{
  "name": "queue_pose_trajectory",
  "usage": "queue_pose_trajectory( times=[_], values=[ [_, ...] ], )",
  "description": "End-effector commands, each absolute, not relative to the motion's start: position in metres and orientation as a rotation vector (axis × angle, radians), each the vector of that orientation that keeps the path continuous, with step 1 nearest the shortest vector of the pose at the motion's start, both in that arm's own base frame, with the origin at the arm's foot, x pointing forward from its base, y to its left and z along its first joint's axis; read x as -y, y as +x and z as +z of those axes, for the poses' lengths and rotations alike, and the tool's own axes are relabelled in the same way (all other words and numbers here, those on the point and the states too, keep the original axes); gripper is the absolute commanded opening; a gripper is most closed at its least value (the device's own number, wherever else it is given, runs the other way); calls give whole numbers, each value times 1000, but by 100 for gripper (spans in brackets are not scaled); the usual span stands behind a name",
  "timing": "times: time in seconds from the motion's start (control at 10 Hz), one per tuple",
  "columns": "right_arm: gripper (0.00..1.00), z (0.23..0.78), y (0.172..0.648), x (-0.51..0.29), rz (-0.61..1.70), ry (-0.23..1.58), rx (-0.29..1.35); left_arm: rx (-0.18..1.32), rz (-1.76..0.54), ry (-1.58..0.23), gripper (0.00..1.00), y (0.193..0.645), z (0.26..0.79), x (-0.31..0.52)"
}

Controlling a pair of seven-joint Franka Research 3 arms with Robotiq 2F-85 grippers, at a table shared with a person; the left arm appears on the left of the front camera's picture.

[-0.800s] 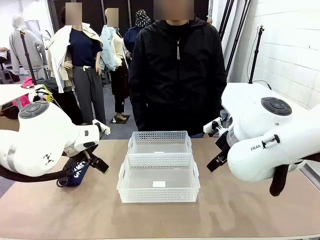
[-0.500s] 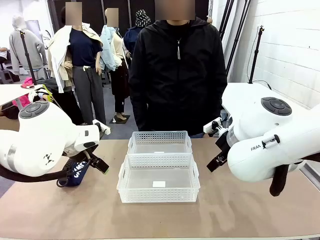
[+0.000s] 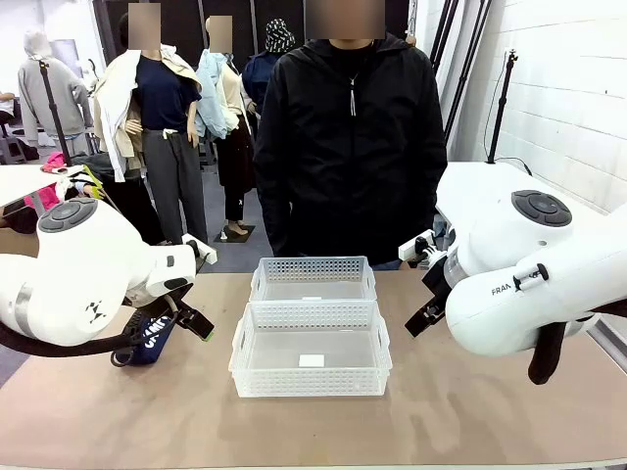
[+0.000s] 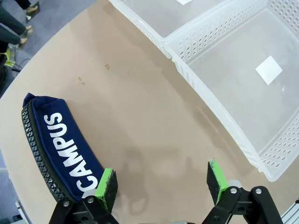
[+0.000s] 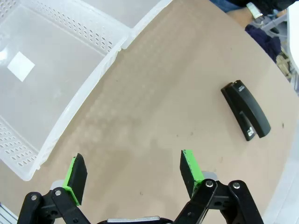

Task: Distribute items into two baskets.
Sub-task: Pick up the Pencil pouch that the person points to.

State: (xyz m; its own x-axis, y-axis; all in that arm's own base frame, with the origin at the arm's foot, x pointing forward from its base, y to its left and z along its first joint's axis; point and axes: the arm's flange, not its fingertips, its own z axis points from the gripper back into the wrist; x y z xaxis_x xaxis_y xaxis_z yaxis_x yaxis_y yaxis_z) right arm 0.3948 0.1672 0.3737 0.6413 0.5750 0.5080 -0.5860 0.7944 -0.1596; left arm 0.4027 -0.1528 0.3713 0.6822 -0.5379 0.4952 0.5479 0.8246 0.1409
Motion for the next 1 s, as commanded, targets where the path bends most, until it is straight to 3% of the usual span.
queue_pose_trajectory(
  times=[0.0,0.9],
  values=[
    [100,374,395,-167,662,21,572,549,-605,-20,100,403,371,151],
    [100,374,395,-167,662,21,572,549,-605,-20,100,403,371,151]
  ],
)
